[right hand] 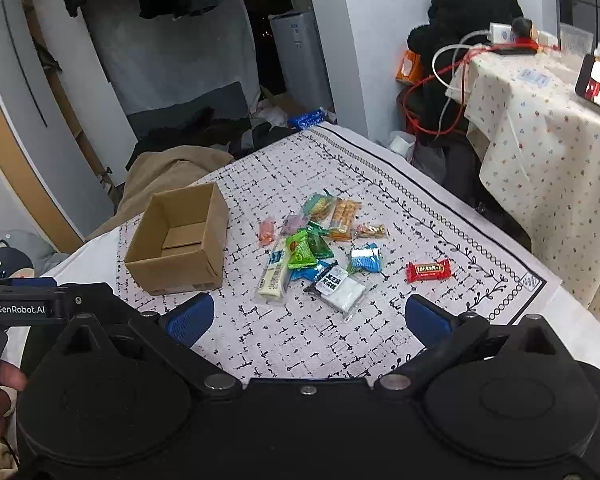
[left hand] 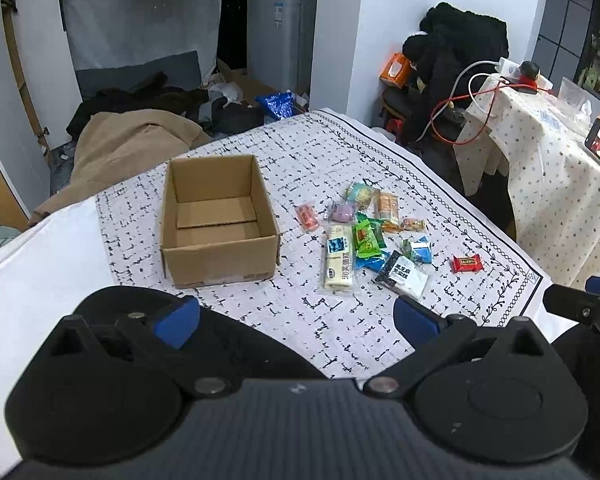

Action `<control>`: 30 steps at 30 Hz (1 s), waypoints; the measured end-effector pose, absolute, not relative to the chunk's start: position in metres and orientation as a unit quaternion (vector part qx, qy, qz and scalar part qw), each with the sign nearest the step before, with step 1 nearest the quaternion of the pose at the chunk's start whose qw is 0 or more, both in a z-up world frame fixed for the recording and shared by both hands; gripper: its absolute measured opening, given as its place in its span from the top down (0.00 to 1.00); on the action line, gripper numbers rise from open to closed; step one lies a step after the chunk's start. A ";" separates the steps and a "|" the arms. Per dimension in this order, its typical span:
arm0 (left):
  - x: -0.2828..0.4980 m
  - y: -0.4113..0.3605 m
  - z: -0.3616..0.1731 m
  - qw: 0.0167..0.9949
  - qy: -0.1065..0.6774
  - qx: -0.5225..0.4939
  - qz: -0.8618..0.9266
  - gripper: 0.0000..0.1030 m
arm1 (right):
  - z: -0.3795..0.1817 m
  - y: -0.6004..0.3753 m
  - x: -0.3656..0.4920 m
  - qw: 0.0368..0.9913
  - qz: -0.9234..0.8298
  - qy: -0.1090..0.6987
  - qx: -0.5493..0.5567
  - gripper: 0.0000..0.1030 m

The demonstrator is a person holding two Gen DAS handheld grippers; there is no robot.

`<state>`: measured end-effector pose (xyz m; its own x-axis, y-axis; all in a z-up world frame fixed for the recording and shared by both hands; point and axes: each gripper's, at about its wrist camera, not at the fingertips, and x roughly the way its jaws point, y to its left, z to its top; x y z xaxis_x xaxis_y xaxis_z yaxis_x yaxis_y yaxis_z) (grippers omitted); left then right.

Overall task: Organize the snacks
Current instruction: 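Grasp the cream cake bar with the left gripper while the right grasps the white packet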

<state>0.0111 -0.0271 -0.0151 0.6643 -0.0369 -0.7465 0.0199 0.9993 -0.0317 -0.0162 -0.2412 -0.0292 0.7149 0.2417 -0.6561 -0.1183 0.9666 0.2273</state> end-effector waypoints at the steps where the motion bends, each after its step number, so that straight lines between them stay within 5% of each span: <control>1: 0.014 -0.029 -0.017 0.911 0.411 -0.010 -0.015 0.00 | -0.031 -0.244 -0.014 0.921 0.097 0.367 0.087 0.00; 30: 0.120 -0.069 -0.092 0.881 0.470 -0.046 -0.022 0.03 | -0.114 -0.272 0.087 0.879 0.114 0.443 0.133 0.02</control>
<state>0.1203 -0.0693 -0.0922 0.5572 -0.0826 -0.8262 -0.0045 0.9947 -0.1025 0.0868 -0.2717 -0.1137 0.5817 0.3178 -0.7487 -0.0815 0.9387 0.3351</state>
